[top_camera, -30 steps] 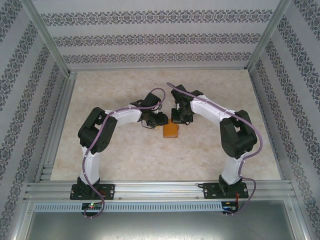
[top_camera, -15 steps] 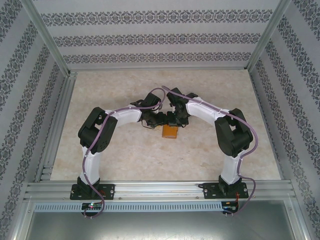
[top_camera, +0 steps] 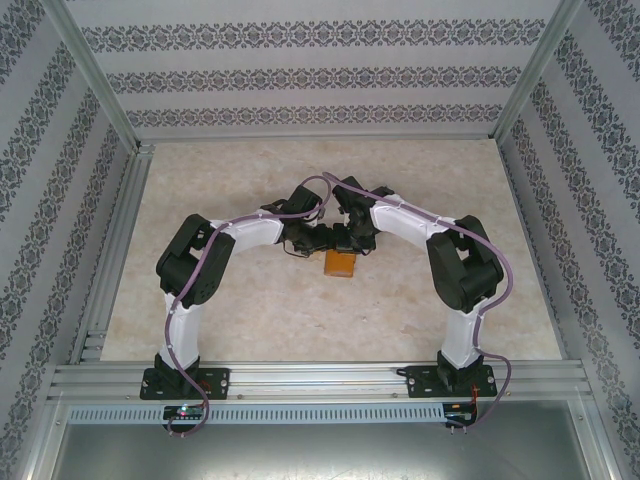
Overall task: Put the credit cards into the card holder
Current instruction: Close the button on the card holder.
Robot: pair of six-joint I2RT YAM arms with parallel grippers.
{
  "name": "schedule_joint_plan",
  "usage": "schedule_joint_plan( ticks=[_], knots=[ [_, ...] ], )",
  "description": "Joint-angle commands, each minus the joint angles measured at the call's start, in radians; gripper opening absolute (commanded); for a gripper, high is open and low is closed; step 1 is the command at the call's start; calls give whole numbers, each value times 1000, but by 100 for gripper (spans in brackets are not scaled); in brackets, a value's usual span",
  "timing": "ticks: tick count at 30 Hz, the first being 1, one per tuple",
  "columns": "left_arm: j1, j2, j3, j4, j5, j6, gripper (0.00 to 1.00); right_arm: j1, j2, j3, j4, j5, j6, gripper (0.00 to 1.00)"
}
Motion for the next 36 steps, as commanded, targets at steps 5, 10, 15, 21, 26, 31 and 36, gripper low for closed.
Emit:
schedule_joint_plan(
  ticks=[5, 10, 15, 21, 26, 31, 36],
  knots=[
    [-18, 42, -24, -24, -24, 1, 37, 5, 30, -3, 36, -18, 0, 0],
    [-17, 43, -18, -26, -25, 1, 37, 5, 47, -1, 33, -29, -2, 0],
    [-17, 45, -15, -29, -23, 1, 37, 7, 68, -9, 44, -34, -2, 0],
    [-16, 46, -16, -32, -25, 0, 37, 3, 71, -27, 44, -24, -4, 0],
    [-18, 43, -19, -28, -27, -3, 37, 1, 73, -37, 34, -8, -11, 0],
    [-16, 50, -16, -20, -22, -3, 37, 3, 77, -64, 41, 1, -11, 0],
    [-18, 46, -18, -17, -23, -5, 37, 5, 77, -92, 48, 20, -16, 0]
  ],
)
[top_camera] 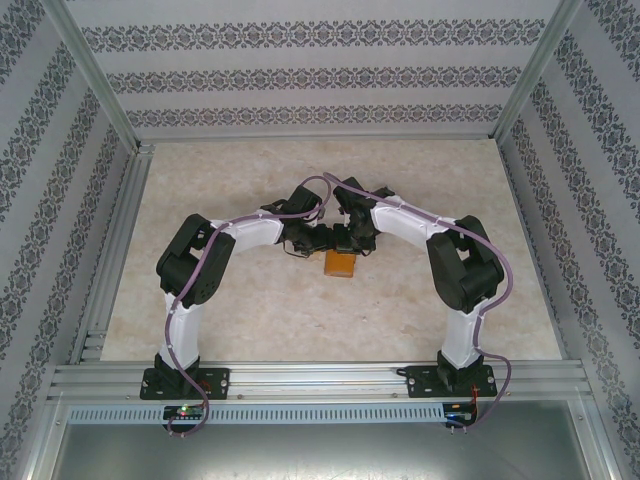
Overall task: Put the credit cards into the card holder
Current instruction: Close the button on the card holder.
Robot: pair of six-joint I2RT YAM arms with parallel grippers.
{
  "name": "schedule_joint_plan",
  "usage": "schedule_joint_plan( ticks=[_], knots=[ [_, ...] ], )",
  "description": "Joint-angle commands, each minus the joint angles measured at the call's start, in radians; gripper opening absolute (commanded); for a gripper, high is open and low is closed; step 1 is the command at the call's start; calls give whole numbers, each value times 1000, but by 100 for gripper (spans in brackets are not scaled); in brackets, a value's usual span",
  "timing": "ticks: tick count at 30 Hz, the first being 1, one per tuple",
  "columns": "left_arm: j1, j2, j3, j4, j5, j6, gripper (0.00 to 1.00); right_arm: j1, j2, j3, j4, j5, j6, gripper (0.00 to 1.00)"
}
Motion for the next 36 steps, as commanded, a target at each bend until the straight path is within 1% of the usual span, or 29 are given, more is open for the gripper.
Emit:
schedule_joint_plan(
  ticks=[1, 6, 12, 19, 23, 27, 28, 29, 30, 33, 36],
  knots=[
    [-18, 43, -19, -17, -27, -7, 37, 7, 77, -71, 16, 30, -14, 0],
    [-18, 43, -24, -11, -27, -13, 37, 12, 86, -98, 27, 39, -19, 0],
    [-17, 37, -27, -20, -40, -15, 37, 22, 75, -155, 47, 81, -30, 0],
    [-18, 26, -34, -22, -67, -26, 37, 37, 42, -240, 103, 80, -34, 0],
    [-17, 10, -45, -8, -75, -40, 37, 16, 41, -237, 119, 43, -37, 0],
    [-15, -46, -66, -1, -115, -24, 38, 3, -13, -182, 98, 33, -56, 0],
    [-13, -68, -71, -1, -135, -15, 38, 0, -37, -169, 96, 34, -63, 6],
    [-11, -92, -76, 1, -156, -3, 39, -2, -59, -159, 96, 38, -71, 17],
    [-9, -114, -81, 1, -178, 7, 40, -3, -79, -146, 96, 42, -80, 23],
    [6, -194, -109, 8, -250, 35, 42, -6, -149, -114, 92, 68, -114, 32],
    [29, -274, -137, 8, -313, 66, 44, -20, -225, -101, 92, 98, -151, 36]
  ],
)
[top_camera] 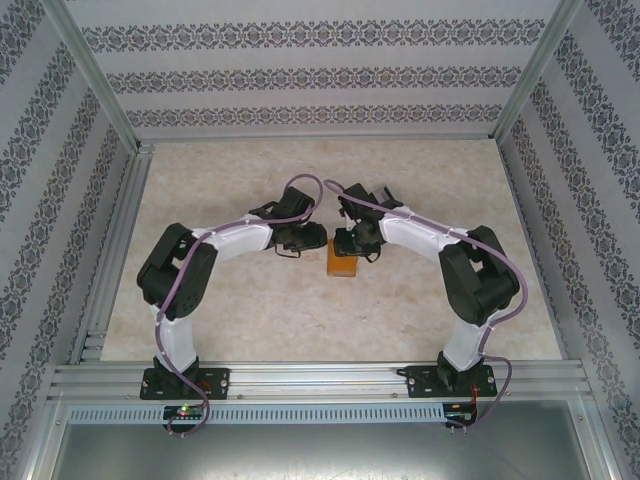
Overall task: Put the credit cards into the card holder
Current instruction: Close the button on the card holder, then reset both arms
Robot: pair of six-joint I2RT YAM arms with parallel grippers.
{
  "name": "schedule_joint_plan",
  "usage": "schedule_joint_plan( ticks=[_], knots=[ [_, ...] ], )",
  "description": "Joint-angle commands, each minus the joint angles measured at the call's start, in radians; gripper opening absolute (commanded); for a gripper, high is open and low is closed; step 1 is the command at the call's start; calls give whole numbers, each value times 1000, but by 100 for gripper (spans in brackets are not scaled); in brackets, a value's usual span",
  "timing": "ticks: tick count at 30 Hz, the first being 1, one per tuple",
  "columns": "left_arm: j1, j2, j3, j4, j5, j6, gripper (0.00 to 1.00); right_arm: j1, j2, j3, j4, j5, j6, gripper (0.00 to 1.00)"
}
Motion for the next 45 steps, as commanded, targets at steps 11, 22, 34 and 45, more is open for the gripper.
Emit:
schedule_joint_plan(
  ticks=[11, 22, 34, 45],
  knots=[
    [143, -424, -160, -80, -421, 153, 53, -192, -531, -211, 178, 269, -220, 59],
    [294, -805, -479, 42, -814, 149, 100, -434, -770, -627, 675, 443, -235, 88],
    [398, -764, -794, 574, -793, 515, 99, -453, -600, -804, 1020, 521, -299, 98],
    [519, -518, -872, 999, -492, 628, 99, -455, -474, -839, 1273, 460, -377, 98]
  ],
)
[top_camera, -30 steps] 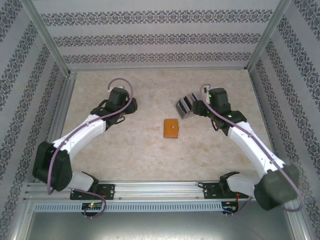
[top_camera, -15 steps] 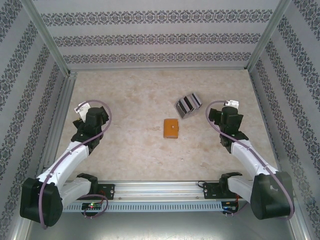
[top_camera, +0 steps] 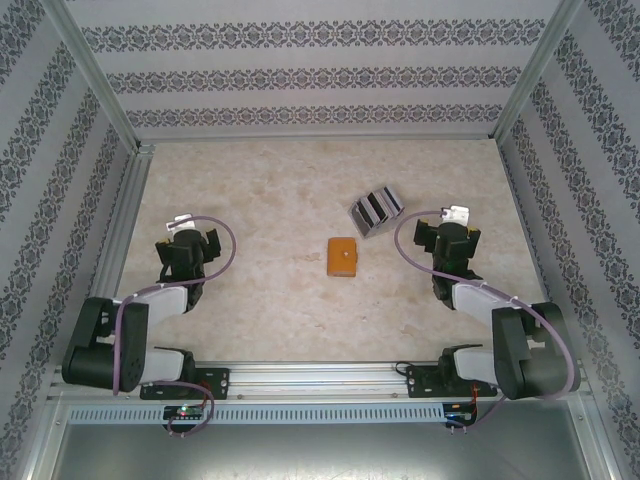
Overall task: Put the credit cards into the card holder
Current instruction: Reset both arms
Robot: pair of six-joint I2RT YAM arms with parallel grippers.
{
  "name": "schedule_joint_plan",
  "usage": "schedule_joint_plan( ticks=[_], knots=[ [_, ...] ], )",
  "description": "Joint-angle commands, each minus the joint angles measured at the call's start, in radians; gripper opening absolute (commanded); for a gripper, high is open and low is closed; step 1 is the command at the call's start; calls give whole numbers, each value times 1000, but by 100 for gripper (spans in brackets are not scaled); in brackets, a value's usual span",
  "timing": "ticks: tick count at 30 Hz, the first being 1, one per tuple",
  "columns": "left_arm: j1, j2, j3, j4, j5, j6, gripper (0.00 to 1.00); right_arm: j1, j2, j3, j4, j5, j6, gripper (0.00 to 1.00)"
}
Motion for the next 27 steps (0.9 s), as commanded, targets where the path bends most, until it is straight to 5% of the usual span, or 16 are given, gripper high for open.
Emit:
schedule_joint_plan(
  ticks=[1, 9, 27],
  knots=[
    [23, 32, -6, 231, 112, 90, 99, -11, 26, -4, 140, -42, -39, 98],
    [36, 195, 3, 340, 388, 186, 100, -15, 124, -19, 309, -123, -83, 98],
    [61, 217, 64, 249, 365, 146, 100, -54, 216, 10, 306, -206, -65, 98]
  ],
)
